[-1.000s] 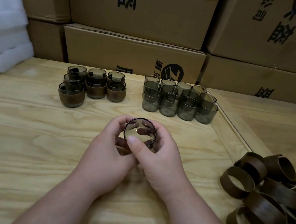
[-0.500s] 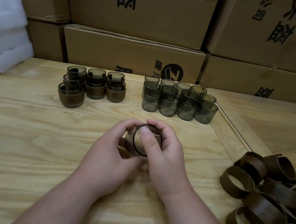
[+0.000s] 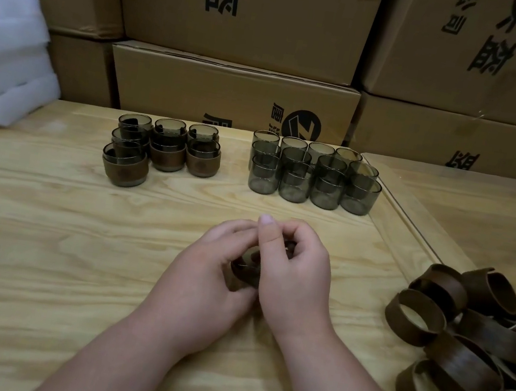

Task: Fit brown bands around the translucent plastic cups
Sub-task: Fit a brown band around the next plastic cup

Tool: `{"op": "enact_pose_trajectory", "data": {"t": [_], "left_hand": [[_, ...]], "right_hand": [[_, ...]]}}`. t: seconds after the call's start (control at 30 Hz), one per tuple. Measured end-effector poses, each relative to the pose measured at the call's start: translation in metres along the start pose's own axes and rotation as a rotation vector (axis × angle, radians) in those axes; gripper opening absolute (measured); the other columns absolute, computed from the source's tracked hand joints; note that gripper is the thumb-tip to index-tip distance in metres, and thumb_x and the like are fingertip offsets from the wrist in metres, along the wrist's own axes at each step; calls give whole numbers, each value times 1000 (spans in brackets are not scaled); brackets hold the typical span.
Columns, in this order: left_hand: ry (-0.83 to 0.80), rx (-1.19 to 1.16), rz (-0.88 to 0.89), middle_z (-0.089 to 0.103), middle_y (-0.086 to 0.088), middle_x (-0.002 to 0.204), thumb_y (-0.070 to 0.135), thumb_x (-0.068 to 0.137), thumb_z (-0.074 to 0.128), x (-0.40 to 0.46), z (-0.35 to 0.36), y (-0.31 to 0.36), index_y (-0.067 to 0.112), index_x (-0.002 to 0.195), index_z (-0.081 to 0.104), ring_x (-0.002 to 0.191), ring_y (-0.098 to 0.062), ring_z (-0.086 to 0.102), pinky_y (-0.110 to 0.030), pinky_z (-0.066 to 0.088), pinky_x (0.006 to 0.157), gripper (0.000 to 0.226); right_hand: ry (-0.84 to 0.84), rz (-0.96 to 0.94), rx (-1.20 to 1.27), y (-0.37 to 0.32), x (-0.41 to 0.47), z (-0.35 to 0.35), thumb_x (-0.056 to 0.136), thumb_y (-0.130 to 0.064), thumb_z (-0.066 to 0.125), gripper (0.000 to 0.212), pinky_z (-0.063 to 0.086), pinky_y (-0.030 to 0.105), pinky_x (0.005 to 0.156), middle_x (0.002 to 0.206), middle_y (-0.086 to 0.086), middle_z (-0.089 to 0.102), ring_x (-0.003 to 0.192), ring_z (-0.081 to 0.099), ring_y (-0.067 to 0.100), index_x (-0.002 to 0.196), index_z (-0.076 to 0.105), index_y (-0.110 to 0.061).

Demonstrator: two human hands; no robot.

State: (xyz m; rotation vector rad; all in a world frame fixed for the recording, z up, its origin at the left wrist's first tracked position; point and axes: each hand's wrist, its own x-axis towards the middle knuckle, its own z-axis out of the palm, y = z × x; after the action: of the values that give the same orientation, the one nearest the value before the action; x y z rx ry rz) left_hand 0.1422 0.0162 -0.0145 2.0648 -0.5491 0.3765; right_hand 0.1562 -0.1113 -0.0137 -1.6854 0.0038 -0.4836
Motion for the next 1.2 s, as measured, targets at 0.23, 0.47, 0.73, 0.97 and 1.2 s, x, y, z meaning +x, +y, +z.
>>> {"op": "enact_pose_trajectory", "data": {"t": [0.23,0.47,0.73,0.97,1.2], "left_hand": [[-31,-37,17,56,32,131,-2,67,83,-2,2,6,55,122,64,129,9,51,-6,37,101,82],[-34,-189,-97,62,33,122,11,61,97,-1,0,4,63,118,64,103,0,64,-10,46,86,84],[-84,-430,-184,72,-3,120,40,54,94,2,-6,-5,53,124,67,111,-28,69,-45,55,102,76],[97,-782,-289,71,-3,125,24,74,80,7,-9,-14,48,130,66,114,-19,71,-27,57,88,62],[187,-575,-249,60,9,116,16,67,83,6,-1,-14,62,132,55,88,-6,74,-18,56,77,84]], "right_hand": [[101,243,139,-3,13,-5,68,-64,55,48,52,58,70,54,0,45,61,48,23,51,47,-20],[192,411,310,-2,22,-12,94,-34,53,50,53,37,59,51,-2,57,57,63,26,45,55,-21],[210,365,249,-1,22,-10,100,-35,48,46,51,39,64,51,-7,53,66,58,25,56,59,-26],[165,303,194,2,16,-8,109,-33,38,33,39,18,40,49,0,59,39,49,10,87,59,-18],[10,158,203,-3,7,-2,91,-37,64,11,48,24,56,84,-7,72,65,60,7,95,67,-27]]}}
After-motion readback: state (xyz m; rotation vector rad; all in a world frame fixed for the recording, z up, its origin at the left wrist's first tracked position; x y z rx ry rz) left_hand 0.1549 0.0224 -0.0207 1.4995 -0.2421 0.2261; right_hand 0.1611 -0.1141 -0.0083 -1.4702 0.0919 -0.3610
